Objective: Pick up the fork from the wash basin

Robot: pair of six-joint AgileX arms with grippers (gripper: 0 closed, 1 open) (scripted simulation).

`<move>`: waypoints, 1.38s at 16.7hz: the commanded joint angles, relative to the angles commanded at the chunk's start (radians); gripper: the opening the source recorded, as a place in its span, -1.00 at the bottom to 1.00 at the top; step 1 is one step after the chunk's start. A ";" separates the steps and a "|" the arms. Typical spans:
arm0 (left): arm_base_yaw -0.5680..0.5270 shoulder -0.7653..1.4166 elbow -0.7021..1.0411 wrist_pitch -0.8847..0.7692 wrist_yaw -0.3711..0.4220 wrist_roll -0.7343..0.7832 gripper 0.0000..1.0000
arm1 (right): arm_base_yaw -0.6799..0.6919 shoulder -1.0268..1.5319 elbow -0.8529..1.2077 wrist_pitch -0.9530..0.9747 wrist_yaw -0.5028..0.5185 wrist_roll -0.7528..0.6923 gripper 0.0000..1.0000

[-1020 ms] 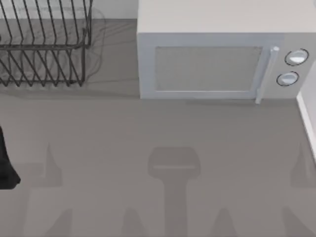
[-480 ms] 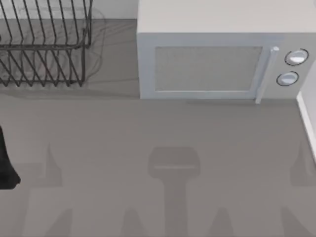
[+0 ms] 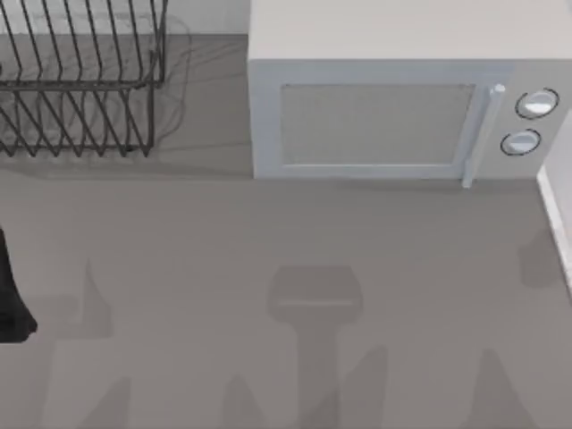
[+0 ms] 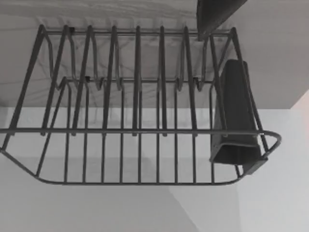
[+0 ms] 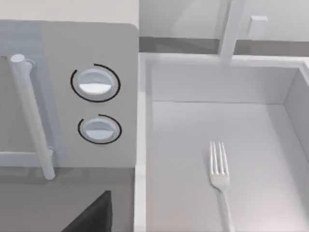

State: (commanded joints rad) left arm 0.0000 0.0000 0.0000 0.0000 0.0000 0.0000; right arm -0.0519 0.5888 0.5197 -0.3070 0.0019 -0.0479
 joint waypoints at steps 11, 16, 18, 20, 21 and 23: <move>0.000 0.000 0.000 0.000 0.000 0.000 1.00 | -0.098 1.107 0.980 -0.582 0.003 -0.088 1.00; 0.000 0.000 0.000 0.000 0.000 0.000 1.00 | -0.136 1.539 1.362 -0.811 0.003 -0.122 1.00; 0.000 0.000 0.000 0.000 0.000 0.000 1.00 | -0.148 1.670 1.479 -0.881 0.004 -0.132 1.00; 0.000 0.000 0.000 0.000 0.000 0.000 1.00 | -0.157 1.773 1.570 -0.935 0.004 -0.140 1.00; 0.000 0.000 0.000 0.000 0.000 0.000 1.00 | -0.160 1.809 1.602 -0.955 0.004 -0.143 1.00; 0.000 0.000 0.000 0.000 0.000 0.000 1.00 | -0.164 1.853 1.641 -0.978 0.004 -0.146 1.00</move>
State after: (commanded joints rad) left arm 0.0000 0.0000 0.0000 0.0000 0.0000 0.0000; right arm -0.2162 2.4418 2.1607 -1.2849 0.0058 -0.1940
